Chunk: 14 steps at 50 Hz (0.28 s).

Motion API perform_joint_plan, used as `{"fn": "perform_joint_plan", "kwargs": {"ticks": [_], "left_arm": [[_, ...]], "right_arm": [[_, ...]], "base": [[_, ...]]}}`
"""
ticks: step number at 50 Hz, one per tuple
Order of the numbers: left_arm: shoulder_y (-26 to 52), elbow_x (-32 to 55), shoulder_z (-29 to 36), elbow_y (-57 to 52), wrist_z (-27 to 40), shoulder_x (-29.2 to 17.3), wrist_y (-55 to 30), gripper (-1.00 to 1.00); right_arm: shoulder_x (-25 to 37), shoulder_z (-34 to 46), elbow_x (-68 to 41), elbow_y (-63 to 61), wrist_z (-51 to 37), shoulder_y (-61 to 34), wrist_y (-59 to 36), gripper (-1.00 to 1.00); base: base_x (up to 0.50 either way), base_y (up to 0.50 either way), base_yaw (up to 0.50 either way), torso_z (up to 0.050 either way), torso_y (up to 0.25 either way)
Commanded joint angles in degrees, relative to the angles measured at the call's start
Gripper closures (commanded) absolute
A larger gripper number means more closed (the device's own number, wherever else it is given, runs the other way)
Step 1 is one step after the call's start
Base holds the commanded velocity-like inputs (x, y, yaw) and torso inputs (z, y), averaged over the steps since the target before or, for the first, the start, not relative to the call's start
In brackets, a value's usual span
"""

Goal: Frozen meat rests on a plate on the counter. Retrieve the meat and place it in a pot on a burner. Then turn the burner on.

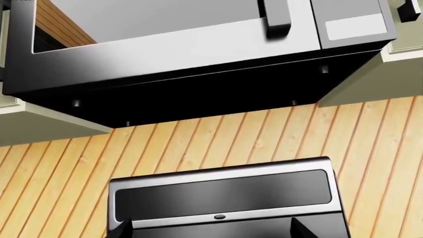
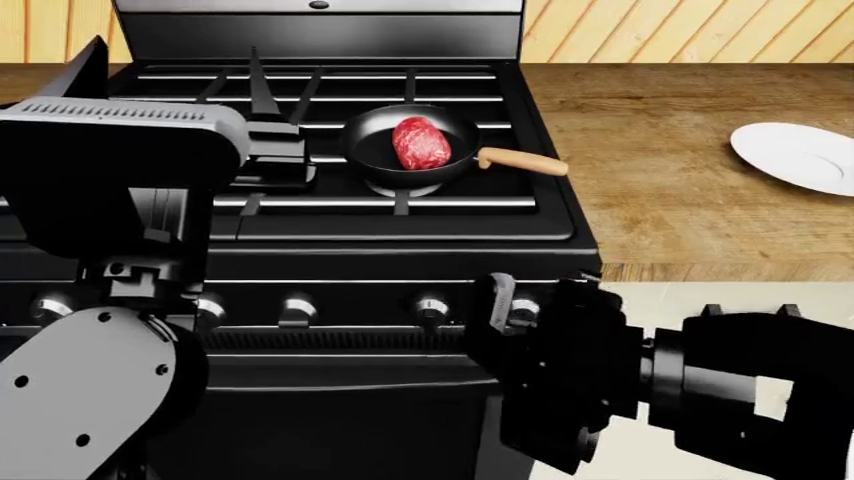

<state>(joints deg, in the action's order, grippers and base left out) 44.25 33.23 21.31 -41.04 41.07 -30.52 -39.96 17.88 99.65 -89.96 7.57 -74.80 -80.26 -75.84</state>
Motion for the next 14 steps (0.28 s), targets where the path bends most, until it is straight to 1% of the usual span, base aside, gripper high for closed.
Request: {"fn": "perform_joint_plan", "kwargs": {"ticks": [1,10,14], "left_arm": [[0.8,0.5,-0.1,-0.4,0.2,0.1,-0.5,-1.00],[3.8,1.6,0.1,-1.5,0.8,1.2,-2.5,-1.00],[5.5,2.0,0.5,-1.8,1.0,1.9,-3.5,-1.00]], "right_arm": [[3.2,-0.7,-2.8,-1.9,-6.5,-0.9,-1.7,-1.00],[5.3,-2.4,-7.1,-8.1,-13.4,-1.8,-0.4,-1.00],[5.9,-3.3,-4.8,-10.6,-12.5,-2.3,1.9,-1.00]], "base": [[0.00,0.00,0.00,0.000,0.000],[0.00,0.00,0.00,0.000,0.000],[0.00,0.00,0.00,0.000,0.000]]}}
